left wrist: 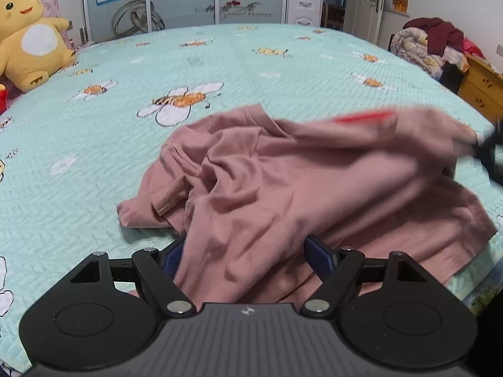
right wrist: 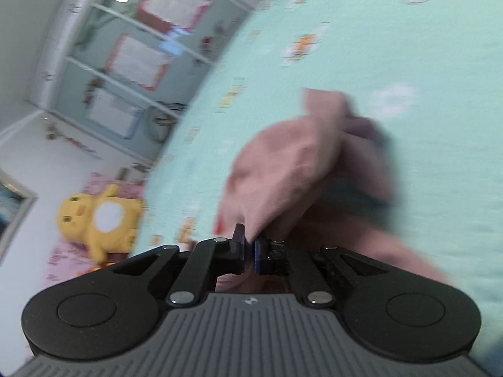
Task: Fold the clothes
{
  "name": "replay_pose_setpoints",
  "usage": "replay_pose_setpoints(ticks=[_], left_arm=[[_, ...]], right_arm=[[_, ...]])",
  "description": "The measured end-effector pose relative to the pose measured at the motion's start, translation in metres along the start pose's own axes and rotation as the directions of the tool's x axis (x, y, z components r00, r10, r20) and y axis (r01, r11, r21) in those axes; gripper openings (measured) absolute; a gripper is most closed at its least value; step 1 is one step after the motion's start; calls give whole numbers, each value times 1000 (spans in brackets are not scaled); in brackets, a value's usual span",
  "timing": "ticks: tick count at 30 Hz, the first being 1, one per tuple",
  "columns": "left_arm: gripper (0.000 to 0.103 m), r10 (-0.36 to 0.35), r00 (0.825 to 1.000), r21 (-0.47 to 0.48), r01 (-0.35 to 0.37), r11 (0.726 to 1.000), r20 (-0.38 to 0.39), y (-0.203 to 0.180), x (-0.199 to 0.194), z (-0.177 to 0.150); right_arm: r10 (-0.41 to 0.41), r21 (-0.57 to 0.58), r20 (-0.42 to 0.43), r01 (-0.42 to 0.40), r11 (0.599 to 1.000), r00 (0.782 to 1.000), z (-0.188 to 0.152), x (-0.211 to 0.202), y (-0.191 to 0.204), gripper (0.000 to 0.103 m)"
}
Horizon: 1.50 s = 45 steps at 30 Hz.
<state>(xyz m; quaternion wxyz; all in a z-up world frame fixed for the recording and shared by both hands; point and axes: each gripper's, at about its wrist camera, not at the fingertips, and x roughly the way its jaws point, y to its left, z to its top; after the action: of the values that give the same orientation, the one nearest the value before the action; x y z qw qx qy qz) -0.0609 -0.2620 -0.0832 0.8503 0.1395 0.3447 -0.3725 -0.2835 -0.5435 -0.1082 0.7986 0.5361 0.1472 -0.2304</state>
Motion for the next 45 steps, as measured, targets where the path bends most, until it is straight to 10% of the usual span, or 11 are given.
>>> replay_pose_setpoints(ticks=[6, 10, 15, 20, 24, 34, 40, 45], left_arm=[[81, -12, 1000, 6, 12, 1000, 25, -6, -9, 8], [81, -7, 1000, 7, 7, 1000, 26, -9, -14, 6], [81, -6, 1000, 11, 5, 1000, 26, -10, -22, 2], [81, 9, 1000, 7, -10, 1000, 21, -5, -27, 0], [81, 28, 999, -7, -28, 1000, 21, 6, -31, -3], [81, -46, 995, 36, 43, 998, 84, 16, -42, 9], [81, -145, 985, 205, 123, 971, 96, -1, -52, 13], [81, -229, 967, 364, 174, 915, 114, -22, -73, 13]], right_arm=[[71, 28, -26, -70, 997, 997, -30, -35, -17, 8], [129, -204, -11, -128, 970, 992, -40, -38, 30, 62], [-8, -699, 55, 44, 714, 998, -76, 4, 98, 78], [-192, -834, 82, 173, 524, 978, -91, 85, 98, 77], [-213, -792, 38, 159, 589, 976, -81, 98, 88, 12], [73, -808, 78, 21, 588, 994, -80, -70, 98, 8], [-132, -634, 155, 201, 747, 979, -43, -98, 13, 8], [-166, -612, 128, 209, 763, 978, -61, -76, -6, 9]])
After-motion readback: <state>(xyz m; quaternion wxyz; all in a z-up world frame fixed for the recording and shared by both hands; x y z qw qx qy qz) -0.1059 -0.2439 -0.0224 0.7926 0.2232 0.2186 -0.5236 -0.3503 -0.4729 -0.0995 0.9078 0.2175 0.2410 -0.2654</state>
